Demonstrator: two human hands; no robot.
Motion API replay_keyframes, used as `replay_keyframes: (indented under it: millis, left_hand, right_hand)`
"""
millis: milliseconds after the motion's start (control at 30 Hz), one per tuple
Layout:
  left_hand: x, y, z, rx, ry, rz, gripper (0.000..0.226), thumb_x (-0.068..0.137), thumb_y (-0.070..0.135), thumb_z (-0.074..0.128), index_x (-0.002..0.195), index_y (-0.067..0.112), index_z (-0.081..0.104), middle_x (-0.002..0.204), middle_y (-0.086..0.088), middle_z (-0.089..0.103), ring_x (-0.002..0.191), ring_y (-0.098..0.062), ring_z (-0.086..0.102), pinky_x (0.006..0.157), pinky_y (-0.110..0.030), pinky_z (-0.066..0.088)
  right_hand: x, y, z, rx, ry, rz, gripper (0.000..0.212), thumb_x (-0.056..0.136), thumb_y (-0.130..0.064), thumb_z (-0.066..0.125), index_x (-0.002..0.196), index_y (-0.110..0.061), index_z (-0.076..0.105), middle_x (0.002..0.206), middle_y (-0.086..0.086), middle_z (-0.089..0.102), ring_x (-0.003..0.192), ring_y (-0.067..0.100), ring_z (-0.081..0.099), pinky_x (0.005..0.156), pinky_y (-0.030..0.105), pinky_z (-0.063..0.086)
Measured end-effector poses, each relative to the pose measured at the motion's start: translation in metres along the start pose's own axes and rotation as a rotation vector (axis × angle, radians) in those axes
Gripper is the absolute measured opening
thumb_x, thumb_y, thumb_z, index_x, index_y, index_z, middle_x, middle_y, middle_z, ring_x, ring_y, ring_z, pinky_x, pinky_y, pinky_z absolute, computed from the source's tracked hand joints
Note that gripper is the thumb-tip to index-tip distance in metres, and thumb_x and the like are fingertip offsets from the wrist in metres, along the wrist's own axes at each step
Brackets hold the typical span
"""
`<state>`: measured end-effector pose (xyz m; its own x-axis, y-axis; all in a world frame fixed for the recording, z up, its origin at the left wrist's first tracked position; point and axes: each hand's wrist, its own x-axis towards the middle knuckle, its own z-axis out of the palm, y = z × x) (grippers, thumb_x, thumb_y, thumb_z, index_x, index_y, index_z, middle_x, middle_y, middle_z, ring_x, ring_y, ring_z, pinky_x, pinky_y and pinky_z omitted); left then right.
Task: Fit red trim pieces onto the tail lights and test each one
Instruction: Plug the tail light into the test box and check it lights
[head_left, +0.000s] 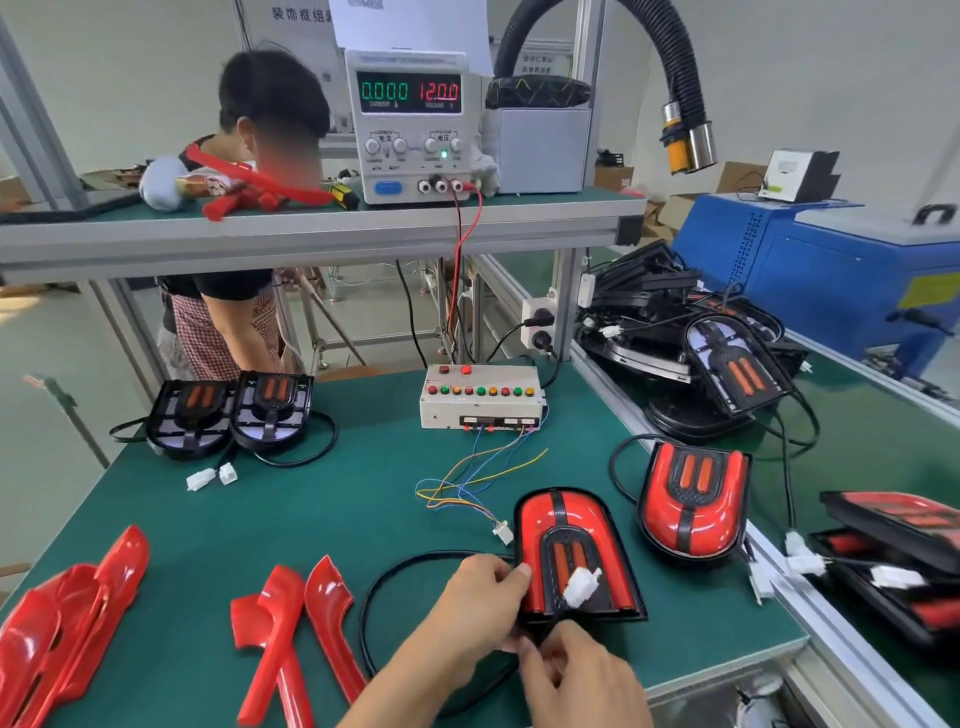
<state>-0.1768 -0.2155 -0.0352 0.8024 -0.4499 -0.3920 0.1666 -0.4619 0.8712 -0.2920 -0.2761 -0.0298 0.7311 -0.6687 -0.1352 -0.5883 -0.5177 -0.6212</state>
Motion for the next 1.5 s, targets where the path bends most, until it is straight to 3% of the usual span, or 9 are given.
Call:
replay_keyframes:
  millis: [267, 467, 600, 733, 867, 1000, 1133, 1300, 1500]
  left_hand:
    - [-0.005, 0.009, 0.009, -0.221, 0.092, 0.039, 0.01, 0.105, 0.009, 0.043, 0.108, 0.015, 0.05, 0.107, -0.019, 0.068, 0.083, -0.023, 0.068, 0.061, -0.025, 0.058]
    - [-0.011, 0.003, -0.019, -0.002, 0.072, 0.288, 0.016, 0.107, 0.021, 0.046, 0.113, 0.031, 0.057, 0.085, -0.005, 0.076, 0.073, -0.02, 0.065, 0.081, -0.041, 0.056]
    - [-0.017, 0.01, -0.034, 0.103, 0.0, 0.445, 0.028, 0.108, 0.022, 0.043, 0.109, 0.044, 0.059, 0.092, 0.003, 0.077, 0.087, -0.021, 0.07, 0.09, -0.037, 0.054]
    - [-0.022, 0.021, -0.04, 0.176, -0.06, 0.573, 0.034, 0.109, 0.021, 0.041, 0.112, 0.049, 0.059, 0.095, 0.008, 0.075, 0.087, -0.012, 0.07, 0.084, -0.024, 0.053]
    - [-0.022, 0.032, -0.04, 0.276, -0.108, 0.68, 0.028, 0.109, 0.024, 0.041, 0.116, 0.043, 0.06, 0.088, -0.003, 0.069, 0.086, -0.027, 0.061, 0.082, -0.038, 0.049]
    - [-0.015, 0.041, -0.031, 0.331, -0.091, 0.709, 0.026, 0.107, 0.025, 0.044, 0.115, 0.042, 0.061, 0.084, -0.002, 0.068, 0.08, -0.025, 0.06, 0.076, -0.038, 0.049]
    - [-0.009, 0.038, -0.018, 0.224, -0.078, 0.602, 0.02, 0.105, 0.024, 0.05, 0.11, 0.034, 0.066, 0.086, -0.006, 0.071, 0.073, -0.022, 0.058, 0.078, -0.043, 0.05]
    - [-0.007, 0.018, -0.008, 0.099, -0.052, 0.508, 0.03, 0.091, 0.002, 0.064, 0.091, 0.032, 0.057, 0.084, 0.023, 0.069, 0.082, -0.003, 0.063, 0.075, -0.017, 0.054]
    - [-0.002, -0.001, -0.005, -0.205, -0.031, 0.301, 0.012, 0.098, 0.012, 0.064, 0.11, 0.011, 0.06, 0.073, -0.01, 0.068, 0.065, -0.02, 0.059, 0.064, -0.032, 0.047]
  right_hand:
    - [-0.012, 0.04, -0.002, 0.396, 0.077, 0.064, 0.02, 0.094, -0.003, 0.059, 0.092, -0.023, 0.063, 0.055, -0.008, 0.07, 0.049, 0.003, 0.062, 0.056, 0.017, 0.046]
    - [0.029, 0.089, -0.08, 0.307, 0.163, -0.03, 0.035, 0.099, -0.012, 0.061, 0.102, -0.046, 0.068, 0.057, -0.001, 0.068, 0.045, 0.002, 0.052, 0.053, 0.015, 0.041]
    - [0.077, 0.083, -0.111, 0.208, 0.144, -0.054, 0.019, 0.102, -0.021, 0.059, 0.103, -0.032, 0.074, 0.055, -0.009, 0.065, 0.044, 0.001, 0.049, 0.056, 0.028, 0.041]
    - [0.118, 0.051, -0.135, 0.133, 0.003, -0.16, 0.028, 0.105, -0.017, 0.053, 0.119, -0.028, 0.075, 0.094, 0.004, 0.079, 0.089, 0.025, 0.072, 0.084, 0.036, 0.055]
    - [0.146, -0.001, -0.166, -0.101, -0.13, -0.414, 0.038, 0.104, -0.011, 0.047, 0.115, -0.039, 0.069, 0.068, -0.016, 0.061, 0.052, 0.003, 0.047, 0.052, 0.017, 0.038]
    - [0.146, -0.065, -0.174, -0.589, 0.081, -0.778, 0.031, 0.102, -0.015, 0.054, 0.117, -0.036, 0.071, 0.113, -0.003, 0.055, 0.109, 0.019, 0.054, 0.093, 0.039, 0.041]
    - [0.112, -0.099, -0.157, -0.689, 0.367, -1.153, 0.025, 0.088, -0.007, 0.07, 0.099, -0.028, 0.079, 0.094, 0.003, 0.049, 0.088, 0.025, 0.049, 0.07, 0.036, 0.036]
    - [0.061, -0.075, -0.099, -0.63, 0.117, -1.278, 0.012, 0.081, -0.01, 0.058, 0.087, -0.019, 0.064, 0.081, 0.0, 0.05, 0.07, 0.022, 0.054, 0.06, 0.035, 0.045]
    - [0.029, -0.004, -0.066, -0.408, -0.227, -1.095, 0.037, 0.097, -0.022, 0.033, 0.114, -0.022, 0.065, 0.099, -0.001, 0.054, 0.09, 0.016, 0.054, 0.076, 0.03, 0.048]
